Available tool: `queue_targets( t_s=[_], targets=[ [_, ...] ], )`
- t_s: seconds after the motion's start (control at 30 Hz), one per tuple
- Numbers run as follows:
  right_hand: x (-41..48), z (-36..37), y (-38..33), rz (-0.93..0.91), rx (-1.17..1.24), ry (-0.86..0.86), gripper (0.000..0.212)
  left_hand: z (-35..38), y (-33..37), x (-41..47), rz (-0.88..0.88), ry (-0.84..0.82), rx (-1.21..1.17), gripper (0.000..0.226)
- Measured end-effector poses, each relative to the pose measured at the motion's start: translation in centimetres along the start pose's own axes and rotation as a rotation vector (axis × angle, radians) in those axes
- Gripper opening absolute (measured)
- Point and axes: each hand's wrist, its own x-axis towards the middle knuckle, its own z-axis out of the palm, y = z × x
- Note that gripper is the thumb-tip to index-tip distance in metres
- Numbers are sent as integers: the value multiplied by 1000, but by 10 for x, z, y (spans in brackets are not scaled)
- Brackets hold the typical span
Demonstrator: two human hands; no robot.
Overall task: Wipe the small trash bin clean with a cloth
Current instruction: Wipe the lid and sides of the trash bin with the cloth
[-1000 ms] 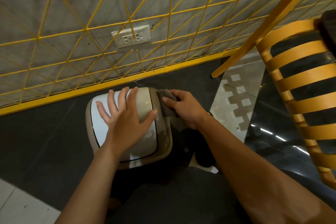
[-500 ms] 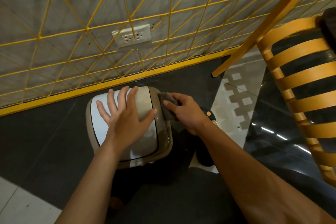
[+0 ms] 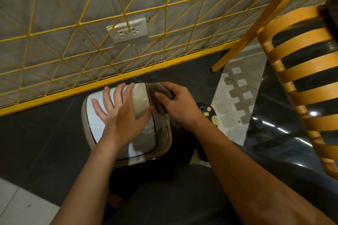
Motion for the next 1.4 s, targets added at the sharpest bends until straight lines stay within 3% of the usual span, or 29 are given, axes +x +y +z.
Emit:
queue_targets(
  t_s=[0.33,0.7,1.0,1.4],
  targets=[
    [38,6,15,182,-164,-16,28,-1,0,0,-9,-22,11,75],
    [-41,2,55,305,-132,5,20,-4,3,-4,6,5,25,79],
    [12,2,21,257,-215,5,22,-1,2,-3,8,18,-17,73],
    [-43,7,46,293,-204,59,19,1,1,-3,8,18,10,73]
  ],
)
